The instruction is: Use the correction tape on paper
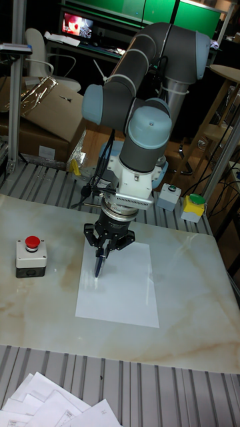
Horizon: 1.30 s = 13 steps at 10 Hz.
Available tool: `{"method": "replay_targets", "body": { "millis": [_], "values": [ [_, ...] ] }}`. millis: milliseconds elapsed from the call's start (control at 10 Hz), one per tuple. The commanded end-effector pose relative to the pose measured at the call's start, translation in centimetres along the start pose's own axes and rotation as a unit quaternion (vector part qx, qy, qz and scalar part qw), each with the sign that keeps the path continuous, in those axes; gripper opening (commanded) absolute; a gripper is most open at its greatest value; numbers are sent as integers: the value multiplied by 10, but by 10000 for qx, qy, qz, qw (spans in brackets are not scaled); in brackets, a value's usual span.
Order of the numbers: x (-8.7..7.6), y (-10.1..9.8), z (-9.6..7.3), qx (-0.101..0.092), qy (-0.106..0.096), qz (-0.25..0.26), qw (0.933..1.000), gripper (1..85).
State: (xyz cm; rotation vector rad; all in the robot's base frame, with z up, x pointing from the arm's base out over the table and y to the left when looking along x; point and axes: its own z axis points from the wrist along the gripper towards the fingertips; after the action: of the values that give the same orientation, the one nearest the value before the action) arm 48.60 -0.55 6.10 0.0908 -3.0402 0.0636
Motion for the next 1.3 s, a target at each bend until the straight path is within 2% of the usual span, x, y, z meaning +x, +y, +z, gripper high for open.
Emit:
{"method": "replay_targets", "body": {
  "millis": [0,900,1200],
  "values": [
    [0,2,-2,-61,9,28,10000,10],
    [6,0,-5,-1,159,-2,9999,10],
    [9,2,-5,-43,218,2,9998,10]
  ]
}}
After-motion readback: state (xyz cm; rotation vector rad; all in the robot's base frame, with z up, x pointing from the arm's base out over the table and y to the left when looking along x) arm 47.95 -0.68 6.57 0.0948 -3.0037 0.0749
